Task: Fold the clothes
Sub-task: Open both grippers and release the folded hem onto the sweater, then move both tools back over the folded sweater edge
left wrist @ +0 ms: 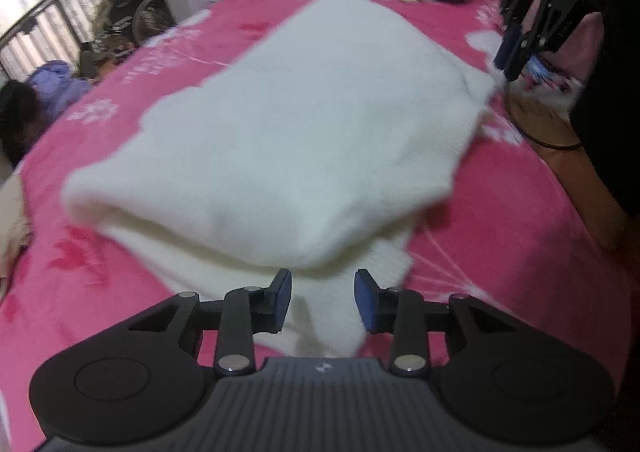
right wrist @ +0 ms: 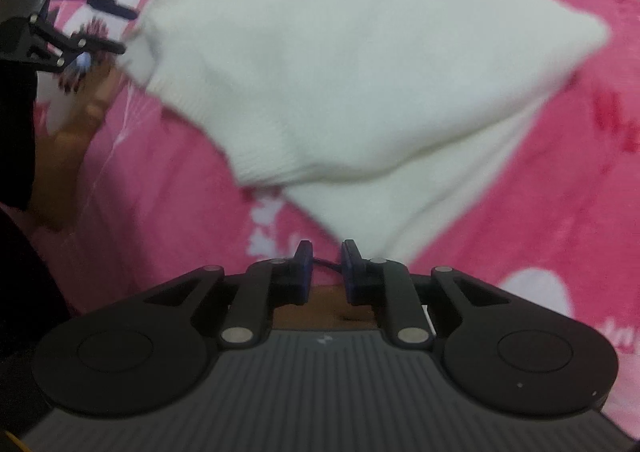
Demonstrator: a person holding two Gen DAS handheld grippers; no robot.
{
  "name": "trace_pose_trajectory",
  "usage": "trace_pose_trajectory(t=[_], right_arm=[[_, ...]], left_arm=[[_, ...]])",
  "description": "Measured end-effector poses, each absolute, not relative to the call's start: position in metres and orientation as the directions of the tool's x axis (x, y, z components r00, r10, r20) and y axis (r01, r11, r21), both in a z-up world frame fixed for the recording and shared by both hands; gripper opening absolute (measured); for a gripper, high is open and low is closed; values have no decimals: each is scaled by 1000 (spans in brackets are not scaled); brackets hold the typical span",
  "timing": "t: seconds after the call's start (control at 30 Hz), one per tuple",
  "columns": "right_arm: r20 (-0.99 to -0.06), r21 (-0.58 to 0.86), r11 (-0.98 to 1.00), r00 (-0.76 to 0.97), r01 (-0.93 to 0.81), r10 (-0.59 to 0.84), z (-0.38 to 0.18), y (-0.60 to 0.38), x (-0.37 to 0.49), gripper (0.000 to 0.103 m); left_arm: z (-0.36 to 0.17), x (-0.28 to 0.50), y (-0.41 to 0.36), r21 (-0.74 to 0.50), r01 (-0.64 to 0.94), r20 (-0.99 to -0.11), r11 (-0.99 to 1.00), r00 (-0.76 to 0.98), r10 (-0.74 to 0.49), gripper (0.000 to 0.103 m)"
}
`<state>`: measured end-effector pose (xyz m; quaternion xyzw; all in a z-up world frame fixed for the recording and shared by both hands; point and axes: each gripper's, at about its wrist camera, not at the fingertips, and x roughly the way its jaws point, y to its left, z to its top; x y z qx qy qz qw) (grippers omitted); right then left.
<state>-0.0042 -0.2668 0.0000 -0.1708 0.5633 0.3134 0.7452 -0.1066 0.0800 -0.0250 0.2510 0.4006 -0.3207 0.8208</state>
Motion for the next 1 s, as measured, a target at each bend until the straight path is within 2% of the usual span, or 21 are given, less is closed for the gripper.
trace_pose_trajectory(t=[0.13, 0.27, 0.47, 0.6, 0.7, 0.8, 0.9, 1.0], right_arm=[[-898, 119, 724, 237, -679, 370, 23, -253, 10, 15], [-895, 94, 597, 195, -796, 400, 9, -204, 7, 15], [-961, 42, 470, 94, -882, 262, -40, -176, 1, 14], [-974, 72, 440, 32, -895, 226, -18, -173, 18, 15], [-973, 113, 488, 3, -866, 231, 6, -178, 50, 17], [-977, 112, 578, 16, -808, 211, 9, -189, 90, 19], [-976, 89, 686, 76, -723, 206, -4, -207, 119, 19], [-975, 58, 779, 133, -624, 180, -33, -229, 133, 18]], left_arm=[[-4, -95, 85, 136, 671, -774, 729, 532, -344, 36], [-20, -85, 50, 91, 675, -757, 732, 524, -389, 37], [-68, -94, 28, 145, 682, -788, 717, 518, -334, 39], [-39, -88, 42, 108, 665, -788, 739, 510, -344, 39], [-9, -69, 65, 119, 626, -754, 771, 562, -340, 46], [11, -40, 87, 151, 561, -716, 814, 630, -301, 46], [-2, 2, 108, 163, 460, -706, 873, 672, -223, 45], [-29, 29, 130, 92, 393, -752, 915, 630, -195, 43]])
